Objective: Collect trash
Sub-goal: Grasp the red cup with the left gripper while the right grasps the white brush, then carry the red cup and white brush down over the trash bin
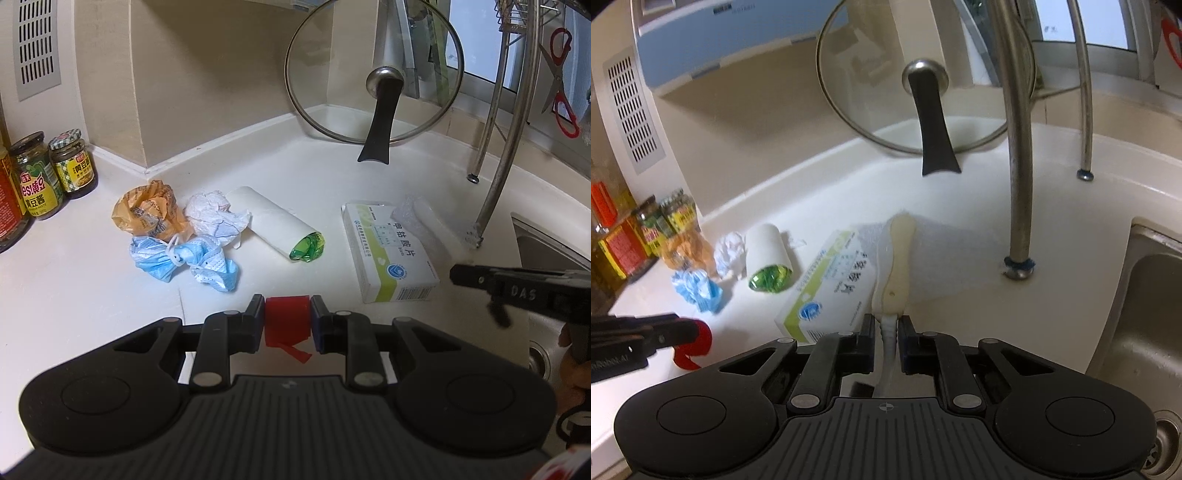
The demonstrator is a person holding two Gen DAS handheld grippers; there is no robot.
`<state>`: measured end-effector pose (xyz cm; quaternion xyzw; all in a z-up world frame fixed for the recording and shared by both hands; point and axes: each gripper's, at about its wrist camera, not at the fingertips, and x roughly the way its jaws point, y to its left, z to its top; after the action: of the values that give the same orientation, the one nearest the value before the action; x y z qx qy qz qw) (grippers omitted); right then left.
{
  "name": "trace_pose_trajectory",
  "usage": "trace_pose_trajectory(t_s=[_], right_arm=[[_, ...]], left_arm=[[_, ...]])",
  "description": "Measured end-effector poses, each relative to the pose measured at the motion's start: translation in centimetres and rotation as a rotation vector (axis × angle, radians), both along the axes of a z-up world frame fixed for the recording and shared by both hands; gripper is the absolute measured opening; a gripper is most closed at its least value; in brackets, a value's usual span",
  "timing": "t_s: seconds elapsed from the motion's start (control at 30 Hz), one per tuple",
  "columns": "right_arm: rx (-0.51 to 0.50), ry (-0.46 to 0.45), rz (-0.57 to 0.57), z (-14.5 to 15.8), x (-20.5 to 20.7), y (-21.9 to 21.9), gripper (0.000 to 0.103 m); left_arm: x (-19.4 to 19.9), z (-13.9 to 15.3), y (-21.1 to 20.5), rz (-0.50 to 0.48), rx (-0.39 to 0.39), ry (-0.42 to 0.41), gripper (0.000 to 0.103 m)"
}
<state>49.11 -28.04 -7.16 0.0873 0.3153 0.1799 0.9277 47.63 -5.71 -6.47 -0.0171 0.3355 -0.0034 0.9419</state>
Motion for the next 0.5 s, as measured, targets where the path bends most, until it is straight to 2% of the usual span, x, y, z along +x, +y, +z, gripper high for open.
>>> trace_pose_trajectory(t_s=[0.23,0.5], right_arm=[[0.033,-0.052,0.004,2.1,-1.6,-0.6,0.010],[0.044,-0.067,0.038,3.4,-4.6,-0.7,0.010]], left_arm=[[-1.4,0.6,-0.4,-0.003,-0.001,-0.013,0.023],[-3.9,1.3,-1.2,-0.001,0.001,-0.030,0.023]])
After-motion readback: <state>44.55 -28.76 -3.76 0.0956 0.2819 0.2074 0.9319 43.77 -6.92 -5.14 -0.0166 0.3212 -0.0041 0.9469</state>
